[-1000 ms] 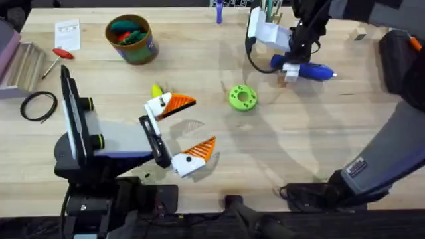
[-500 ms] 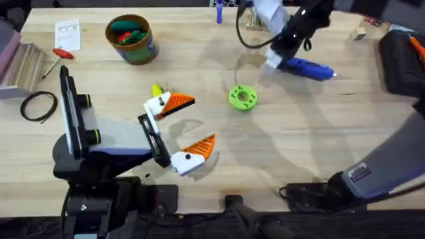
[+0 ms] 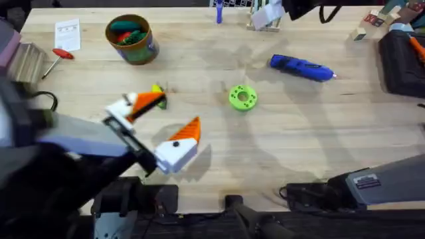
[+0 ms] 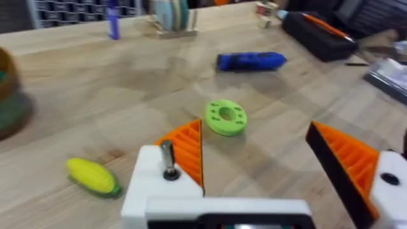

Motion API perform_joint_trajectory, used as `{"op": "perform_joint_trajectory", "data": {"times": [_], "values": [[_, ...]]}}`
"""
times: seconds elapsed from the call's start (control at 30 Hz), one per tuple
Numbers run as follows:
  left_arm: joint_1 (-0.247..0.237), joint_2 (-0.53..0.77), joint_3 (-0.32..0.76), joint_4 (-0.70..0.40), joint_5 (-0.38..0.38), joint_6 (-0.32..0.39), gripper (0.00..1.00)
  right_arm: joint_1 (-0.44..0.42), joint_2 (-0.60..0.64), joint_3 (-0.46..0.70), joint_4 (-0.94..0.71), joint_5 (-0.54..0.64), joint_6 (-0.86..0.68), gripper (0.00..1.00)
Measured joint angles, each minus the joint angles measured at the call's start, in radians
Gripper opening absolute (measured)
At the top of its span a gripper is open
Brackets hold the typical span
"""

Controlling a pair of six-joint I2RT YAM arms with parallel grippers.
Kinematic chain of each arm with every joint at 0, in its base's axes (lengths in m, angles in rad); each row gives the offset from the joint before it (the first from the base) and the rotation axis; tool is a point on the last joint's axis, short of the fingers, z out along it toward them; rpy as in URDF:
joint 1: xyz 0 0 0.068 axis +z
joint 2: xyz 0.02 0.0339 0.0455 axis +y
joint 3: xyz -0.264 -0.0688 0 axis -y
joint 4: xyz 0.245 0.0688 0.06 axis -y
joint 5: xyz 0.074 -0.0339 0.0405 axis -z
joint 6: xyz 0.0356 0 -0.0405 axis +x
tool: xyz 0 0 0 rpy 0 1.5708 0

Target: Pick up the gripper from the table and insert it into the empty holder that is missing its gripper. Then pick up a screw, insert it into the mounting hole, and use the screwdriver to tighten it. Finally, clean up the table by picking up the vegetable and placing it into the bucket.

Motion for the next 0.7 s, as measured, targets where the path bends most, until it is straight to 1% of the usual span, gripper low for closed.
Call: {"op": "perform_joint_trajectory", "data": {"times": [0.13, 0.2, 0.27, 0.33, 0.5, 0.6, 0.7], "values": [[0.000, 0.111, 0.190, -0.134, -0.126, 0.010, 0.987, 0.000, -0.008, 0.000, -0.001, -0.006, 0.077, 0.991], [0.000, 0.187, 0.270, -0.203, -0.170, 0.012, 0.987, 0.000, -0.008, 0.000, -0.002, -0.007, 0.099, 0.991], [0.000, 0.257, 0.323, -0.261, -0.195, 0.012, 0.987, 0.000, -0.008, 0.000, -0.002, -0.010, 0.110, 0.991], [0.000, 0.316, 0.348, -0.289, -0.212, 0.010, 0.987, 0.000, -0.008, 0.000, -0.001, -0.013, 0.119, 0.992], [0.000, 0.384, 0.352, -0.309, -0.264, -0.047, 0.986, 0.000, -0.008, 0.000, 0.000, -0.013, 0.129, 0.992], [0.000, 0.400, 0.354, -0.308, -0.345, -0.076, 0.986, 0.000, -0.008, 0.000, 0.000, -0.013, 0.129, 0.992], [0.000, 0.452, 0.372, -0.308, -0.435, -0.116, 0.986, 0.000, -0.008, 0.000, -0.001, -0.014, 0.129, 0.991]]}}
